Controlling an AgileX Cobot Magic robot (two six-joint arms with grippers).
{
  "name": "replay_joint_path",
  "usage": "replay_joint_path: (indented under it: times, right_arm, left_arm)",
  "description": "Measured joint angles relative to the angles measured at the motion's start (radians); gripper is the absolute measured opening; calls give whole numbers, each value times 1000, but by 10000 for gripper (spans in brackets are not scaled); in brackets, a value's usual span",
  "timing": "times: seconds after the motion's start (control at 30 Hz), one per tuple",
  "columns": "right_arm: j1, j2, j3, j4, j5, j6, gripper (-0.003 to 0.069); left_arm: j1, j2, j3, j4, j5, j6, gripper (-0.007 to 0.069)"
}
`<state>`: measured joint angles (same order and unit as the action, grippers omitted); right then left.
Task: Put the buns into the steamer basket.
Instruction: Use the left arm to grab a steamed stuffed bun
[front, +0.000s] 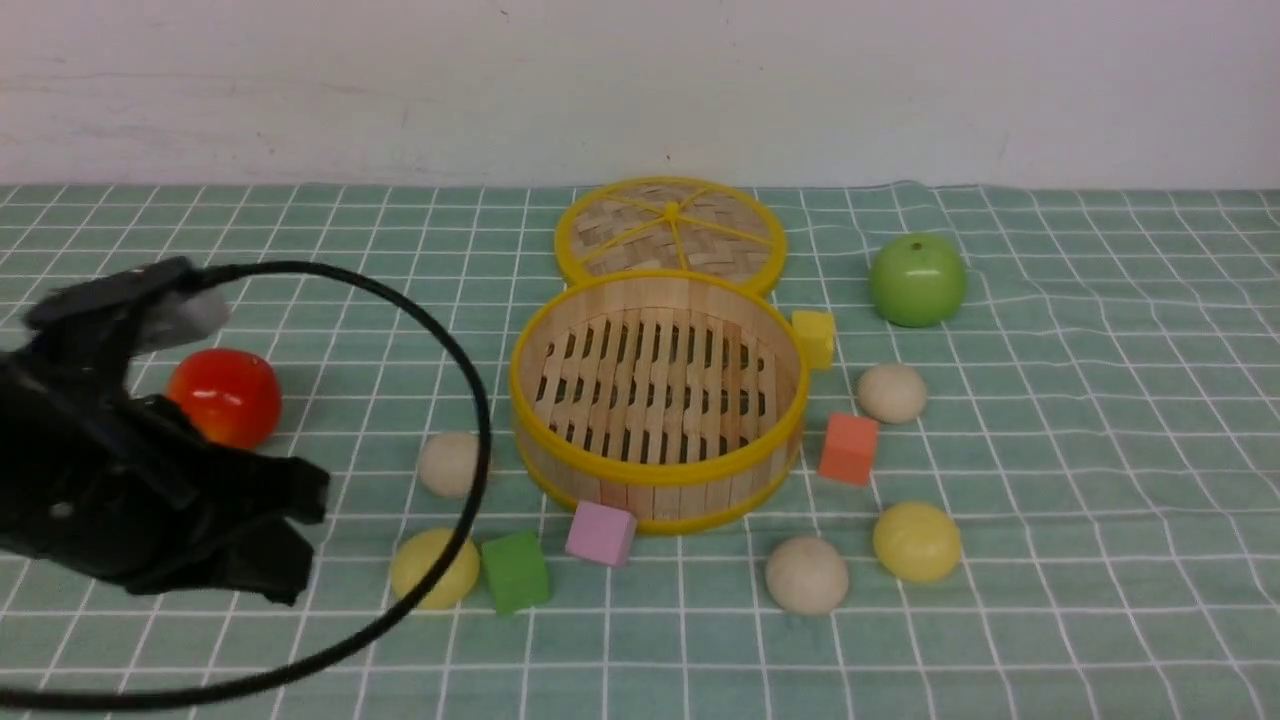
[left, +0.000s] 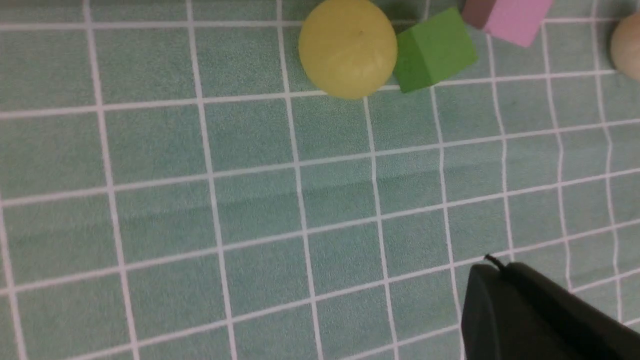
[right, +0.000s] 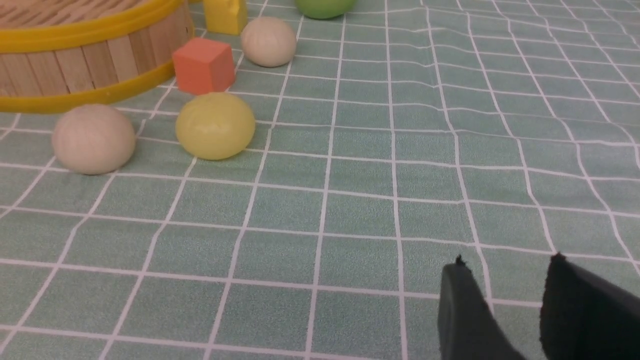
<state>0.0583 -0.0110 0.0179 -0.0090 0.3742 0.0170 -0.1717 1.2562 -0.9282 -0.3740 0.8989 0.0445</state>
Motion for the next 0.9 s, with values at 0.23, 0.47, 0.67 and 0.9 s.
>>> replay_joint_path:
  times: [0.23,0.47,0.67,0.9]
  right_arm:
    - [0,0,0,0,0,0,240]
    - [0,0,0,0,0,0,240]
    - [0,0,0,0,0,0,240]
    - [0,0,0,0,0,0,240]
  left_arm:
    - [-135,191,-92,61,-25,-18,-14]
    - [-135,347,-188,169,-71,-79,-5]
    - [-135,463,-241,228,-127,-81,142]
    - [-135,525,-249,239,-183,-84,258]
